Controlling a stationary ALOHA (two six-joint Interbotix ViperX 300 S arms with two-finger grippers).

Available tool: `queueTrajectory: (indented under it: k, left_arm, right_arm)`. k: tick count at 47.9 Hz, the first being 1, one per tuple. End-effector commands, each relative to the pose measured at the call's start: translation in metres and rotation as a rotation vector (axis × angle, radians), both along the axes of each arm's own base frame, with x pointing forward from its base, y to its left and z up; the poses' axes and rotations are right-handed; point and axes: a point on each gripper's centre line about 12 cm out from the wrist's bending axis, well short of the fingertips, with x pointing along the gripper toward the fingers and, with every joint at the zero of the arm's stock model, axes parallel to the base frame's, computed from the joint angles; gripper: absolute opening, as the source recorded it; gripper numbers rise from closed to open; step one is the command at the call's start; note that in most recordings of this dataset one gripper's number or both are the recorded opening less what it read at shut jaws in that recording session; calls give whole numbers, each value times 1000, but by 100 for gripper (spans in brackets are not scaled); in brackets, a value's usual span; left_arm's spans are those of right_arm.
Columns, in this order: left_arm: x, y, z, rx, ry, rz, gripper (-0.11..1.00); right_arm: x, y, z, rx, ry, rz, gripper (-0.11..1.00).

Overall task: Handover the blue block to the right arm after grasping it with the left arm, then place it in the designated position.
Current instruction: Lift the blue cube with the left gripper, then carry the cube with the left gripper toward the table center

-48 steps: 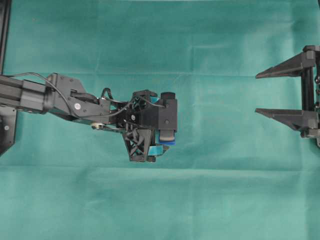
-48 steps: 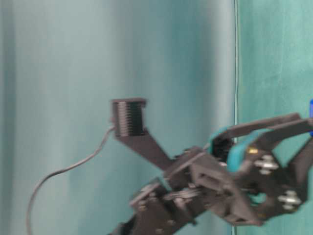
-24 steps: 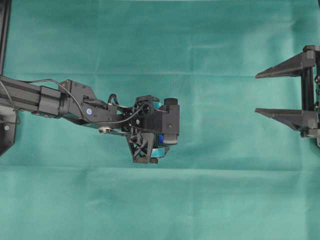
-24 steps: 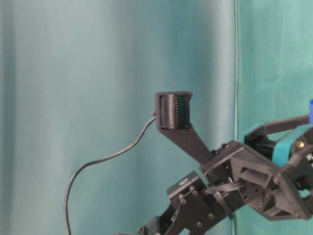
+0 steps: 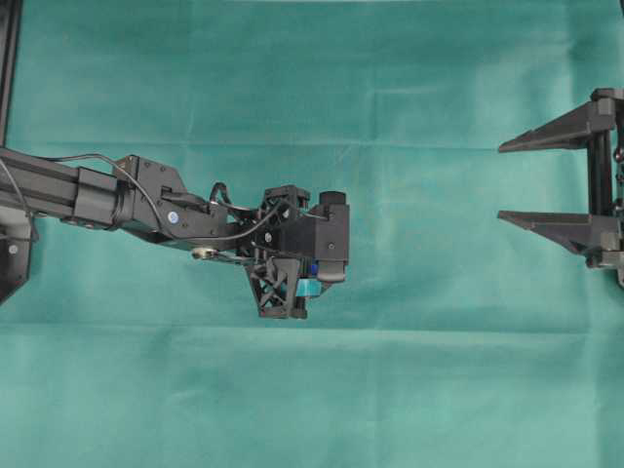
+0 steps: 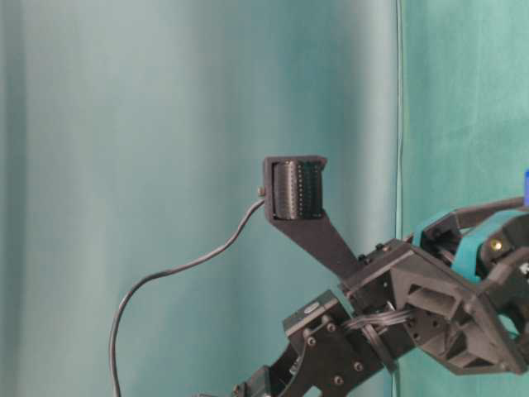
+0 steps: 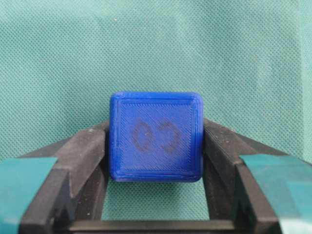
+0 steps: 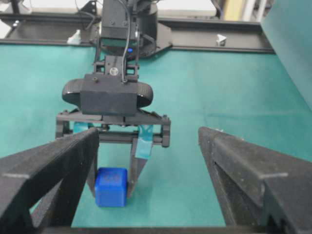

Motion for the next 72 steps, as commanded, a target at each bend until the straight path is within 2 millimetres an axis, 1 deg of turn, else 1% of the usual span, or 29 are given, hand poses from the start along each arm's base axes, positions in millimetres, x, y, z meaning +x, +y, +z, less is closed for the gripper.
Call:
queueTrajectory:
  k: [1, 11, 22, 28, 34, 37, 52, 65, 69, 72]
  left_arm:
    - [4, 0, 13, -2, -34, 1, 46]
    - [4, 1, 22, -3, -44, 4, 46]
    - [3, 1, 54, -1, -38, 2, 46]
    - [1, 1, 80, -2, -49, 3, 46]
    - [-3, 1, 113, -2, -87, 2, 46]
    - [-6, 1, 127, -3, -104, 2, 46]
    - [-17, 1, 177, -5, -182, 3, 46]
    - [-30, 2, 236, -3, -268, 2, 46]
    - [-34, 2, 248, 2, -290, -1, 46]
    - [-36, 3, 254, 2, -299, 1, 46]
  right_arm:
    - [2, -1, 8, -3, -21, -3, 93]
    - [3, -1, 9, -3, -23, -3, 93]
    - [3, -1, 9, -4, -23, -3, 93]
    - [3, -1, 8, -2, -18, -3, 93]
    - [2, -1, 8, -4, -18, -4, 93]
    - [3, -1, 9, -4, -20, -3, 93]
    - [3, -1, 9, -4, -17, -4, 93]
    - [3, -1, 8, -2, -15, -3, 93]
    - [3, -1, 9, -2, -17, -3, 93]
    - [3, -1, 9, -4, -18, -4, 93]
